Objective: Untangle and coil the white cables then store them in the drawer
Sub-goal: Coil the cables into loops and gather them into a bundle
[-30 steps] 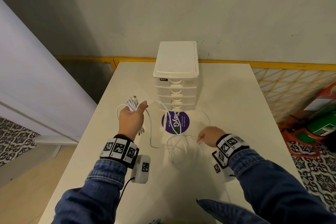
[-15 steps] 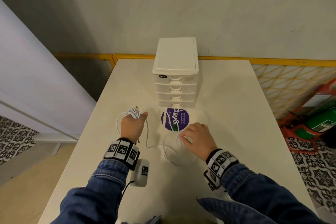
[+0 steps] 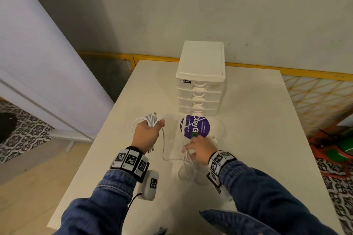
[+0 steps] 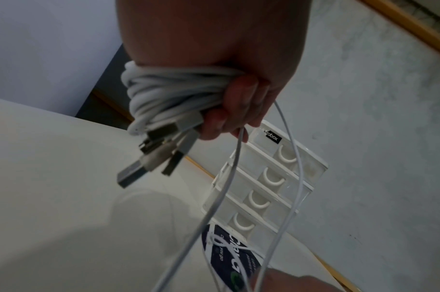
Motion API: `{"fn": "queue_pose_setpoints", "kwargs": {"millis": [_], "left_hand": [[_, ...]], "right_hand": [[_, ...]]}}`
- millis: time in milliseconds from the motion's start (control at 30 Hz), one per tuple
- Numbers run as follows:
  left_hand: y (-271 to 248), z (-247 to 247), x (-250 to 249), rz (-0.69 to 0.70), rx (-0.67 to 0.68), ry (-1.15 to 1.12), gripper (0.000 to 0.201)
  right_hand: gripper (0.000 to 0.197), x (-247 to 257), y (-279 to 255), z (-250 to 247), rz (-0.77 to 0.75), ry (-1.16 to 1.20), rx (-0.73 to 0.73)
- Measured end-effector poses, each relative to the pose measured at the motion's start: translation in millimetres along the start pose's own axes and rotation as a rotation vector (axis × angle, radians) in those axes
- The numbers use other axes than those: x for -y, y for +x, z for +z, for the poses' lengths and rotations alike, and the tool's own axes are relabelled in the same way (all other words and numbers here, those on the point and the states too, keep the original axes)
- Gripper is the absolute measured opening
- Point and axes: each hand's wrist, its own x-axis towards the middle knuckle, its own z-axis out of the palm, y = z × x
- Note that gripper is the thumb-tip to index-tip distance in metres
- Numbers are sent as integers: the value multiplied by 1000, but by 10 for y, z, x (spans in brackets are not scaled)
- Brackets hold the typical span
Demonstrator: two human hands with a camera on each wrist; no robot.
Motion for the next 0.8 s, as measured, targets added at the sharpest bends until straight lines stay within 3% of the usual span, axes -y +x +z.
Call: {"fn": "queue_pose_setpoints", "kwargs": {"millis": [67,133,200,333,500,700,800], "left_hand": [[10,-24,5,1,-6,-1,38],[21,-67,9,9,-13,7,32],[56,-139,32,11,-47,33,31],[151,-293,117,-46,-160,27,35],[235,-364,184,-115,-268,-55,34],[304,-496,211,-180,-376,-146,28],[304,-495,208,-189,-405,-181,27]], "right_hand": [[23,-14,-34,-29,21,-43,-40],[18,-92,-111,-100,113,163,-131],[14,-262,-196,-195,261,405,-278],[16,-754,-466,-304,613,599,-569],[7,-1161,-753,-159,906,822,-684],[40,-1398,-1096,-31,1087,975,-685],[46,-1448,-1167,7,1111,912,-671]]}}
